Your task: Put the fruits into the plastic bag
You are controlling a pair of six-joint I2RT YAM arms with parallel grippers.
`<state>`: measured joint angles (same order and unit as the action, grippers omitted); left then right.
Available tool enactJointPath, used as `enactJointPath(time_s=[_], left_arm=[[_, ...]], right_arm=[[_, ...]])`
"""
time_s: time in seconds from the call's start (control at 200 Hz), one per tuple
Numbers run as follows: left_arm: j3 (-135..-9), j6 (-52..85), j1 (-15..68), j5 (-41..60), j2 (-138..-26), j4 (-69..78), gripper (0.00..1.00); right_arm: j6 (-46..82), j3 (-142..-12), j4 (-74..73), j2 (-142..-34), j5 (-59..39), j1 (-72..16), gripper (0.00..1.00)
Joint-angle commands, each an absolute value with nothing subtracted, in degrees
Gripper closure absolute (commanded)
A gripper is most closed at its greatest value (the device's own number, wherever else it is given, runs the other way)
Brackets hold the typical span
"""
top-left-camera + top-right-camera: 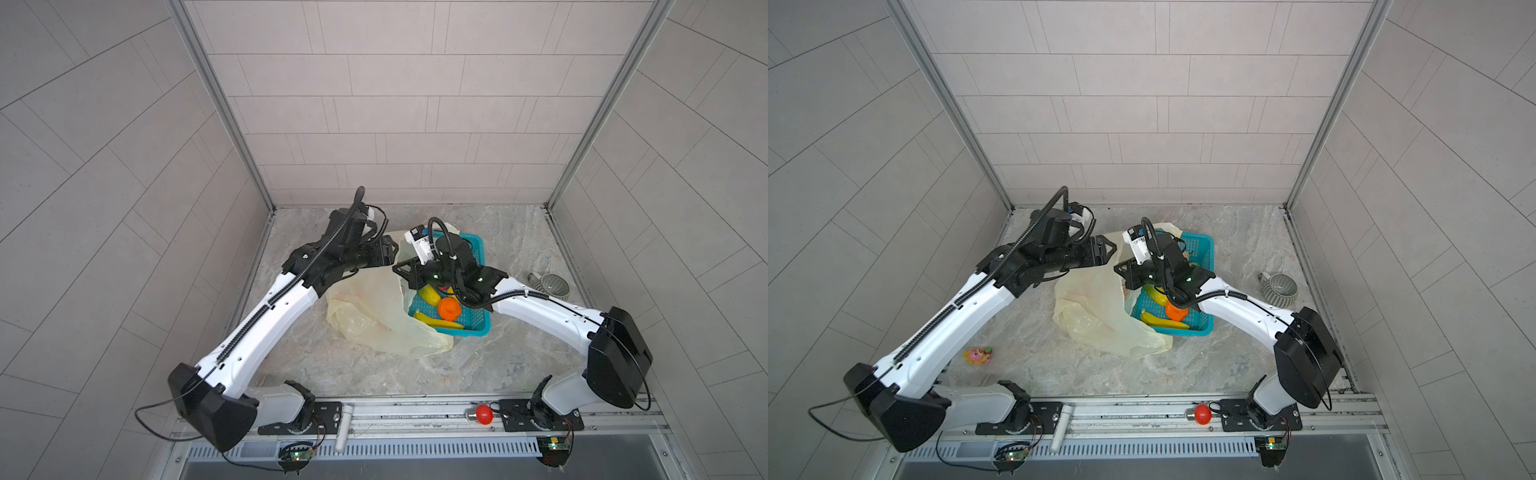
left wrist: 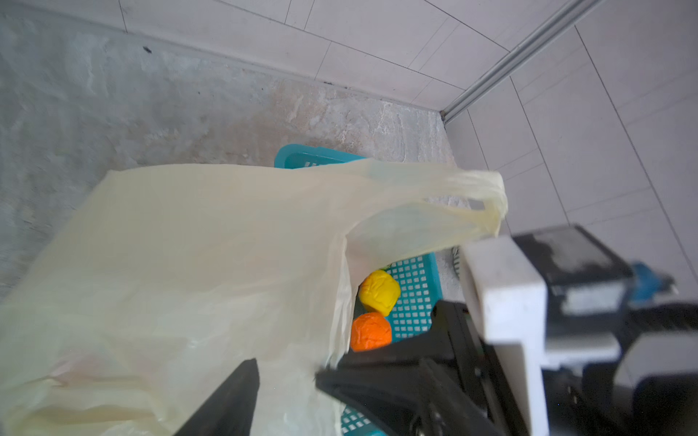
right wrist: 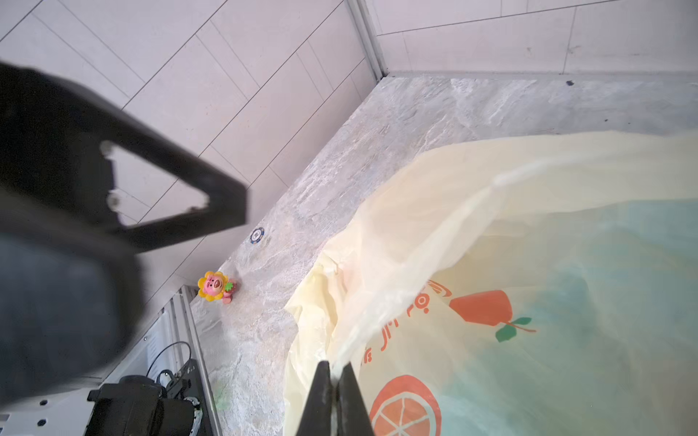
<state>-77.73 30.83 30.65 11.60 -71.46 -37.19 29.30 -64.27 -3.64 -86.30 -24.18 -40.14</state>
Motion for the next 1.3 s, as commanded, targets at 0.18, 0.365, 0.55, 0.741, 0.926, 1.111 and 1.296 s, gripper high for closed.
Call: enactJointPath(time_s=[0.18,0.365,0.55,0.741,0.926,1.111,1.296], left_arm=[[-68.2,28.6,35.6,11.1,-65.8,-41.8,0.09],[-68.8,27.4,40.5,6.5,-67.1,-41.3,0.0],[-69.8,27.8,43.3,-2.2,-70.6,-40.3,0.0],[-68.8,31.6,44.9,-12.1,-72.9,-36.0,0.0],[-68.7,33.4,46.4,-14.0,-75.2,-33.0,0.0],[-67.5,35.6,46.5,-16.0,-76.8,-32.8,0.0],[-66.8,37.2,46.5,-19.1,-77.7,-34.2,0.26]], right_arm=[[37.3,-67.6,-4.1,-86.0,-23.0,-38.9,1.0],[39.0,-69.4,-1.3,-86.3,-22.4,-38.8,1.0],[41.3,-69.3,-2.5,-86.1,-23.6,-39.1,1.0],[41.9,-69.1,-2.6,-85.7,-24.1,-39.5,1.0],[41.8,-69.1,-2.2,-85.7,-24.1,-39.5,1.0],[42.8,-68.7,-3.7,-86.0,-24.9,-39.5,1.0],[42.8,-68.7,-3.8,-85.9,-25.2,-39.4,1.0]])
